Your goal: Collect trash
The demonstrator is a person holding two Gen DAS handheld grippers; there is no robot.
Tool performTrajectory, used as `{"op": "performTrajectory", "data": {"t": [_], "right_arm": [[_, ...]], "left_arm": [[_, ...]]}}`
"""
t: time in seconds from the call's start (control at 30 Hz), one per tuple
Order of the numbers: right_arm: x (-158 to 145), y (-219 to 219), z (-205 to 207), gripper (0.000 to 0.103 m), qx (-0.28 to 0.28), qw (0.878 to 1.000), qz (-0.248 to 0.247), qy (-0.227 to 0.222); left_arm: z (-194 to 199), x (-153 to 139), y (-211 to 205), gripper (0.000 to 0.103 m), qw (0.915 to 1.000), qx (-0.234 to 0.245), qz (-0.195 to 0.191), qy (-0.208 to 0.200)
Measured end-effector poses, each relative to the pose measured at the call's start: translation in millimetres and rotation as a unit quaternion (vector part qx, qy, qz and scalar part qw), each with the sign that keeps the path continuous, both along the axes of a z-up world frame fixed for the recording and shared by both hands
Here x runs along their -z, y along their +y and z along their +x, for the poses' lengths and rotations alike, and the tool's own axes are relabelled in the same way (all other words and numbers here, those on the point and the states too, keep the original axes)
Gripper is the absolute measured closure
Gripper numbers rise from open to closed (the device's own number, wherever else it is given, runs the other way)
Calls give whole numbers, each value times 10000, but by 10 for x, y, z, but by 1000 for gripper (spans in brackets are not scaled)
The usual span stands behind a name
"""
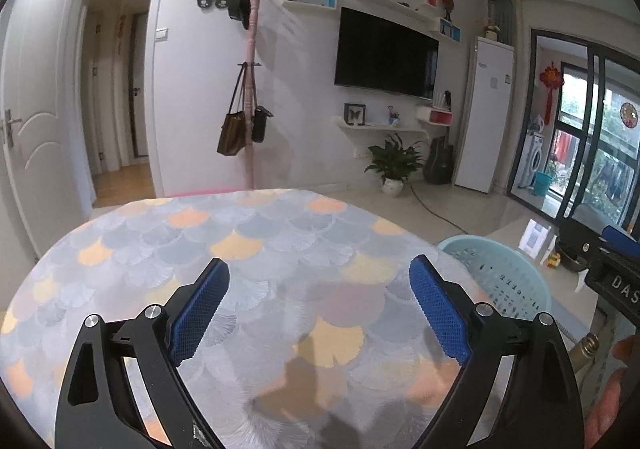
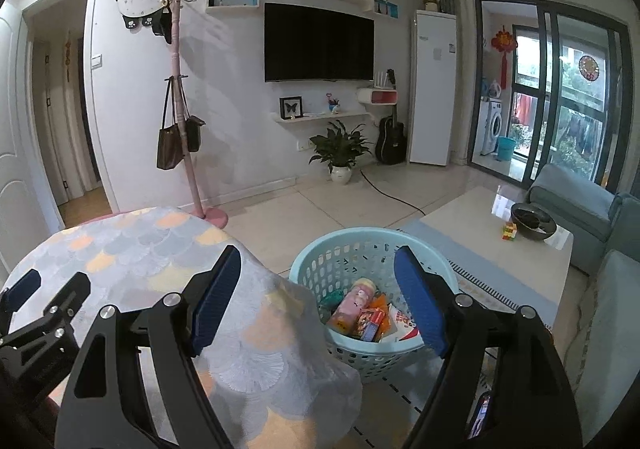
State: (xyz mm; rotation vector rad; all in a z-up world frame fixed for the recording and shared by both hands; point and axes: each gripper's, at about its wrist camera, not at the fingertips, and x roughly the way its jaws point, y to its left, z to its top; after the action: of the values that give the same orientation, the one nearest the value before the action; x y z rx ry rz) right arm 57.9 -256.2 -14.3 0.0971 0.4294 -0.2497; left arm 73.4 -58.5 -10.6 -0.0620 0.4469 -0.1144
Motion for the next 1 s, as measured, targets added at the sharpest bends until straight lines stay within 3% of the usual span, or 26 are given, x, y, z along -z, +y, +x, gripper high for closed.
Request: {"op": "performTrajectory", "data": {"t": [0.37, 0.47, 0.6, 1.0], "right_arm": [[74, 36, 67, 28, -62, 9999, 79, 3], [140, 59, 74, 28, 22, 9997, 195, -171], [302, 106, 159, 28, 174, 9991, 393, -67], [337, -64, 159, 28, 382, 9980, 511, 42]], "left_arm": [[-22, -25, 10, 14, 9999, 62, -54, -64], [-11, 11, -28, 14, 9999, 0, 46, -118], [9, 70, -67, 14, 9995, -128, 255, -160], [20, 57, -21, 14, 10000, 4, 45, -66]]}}
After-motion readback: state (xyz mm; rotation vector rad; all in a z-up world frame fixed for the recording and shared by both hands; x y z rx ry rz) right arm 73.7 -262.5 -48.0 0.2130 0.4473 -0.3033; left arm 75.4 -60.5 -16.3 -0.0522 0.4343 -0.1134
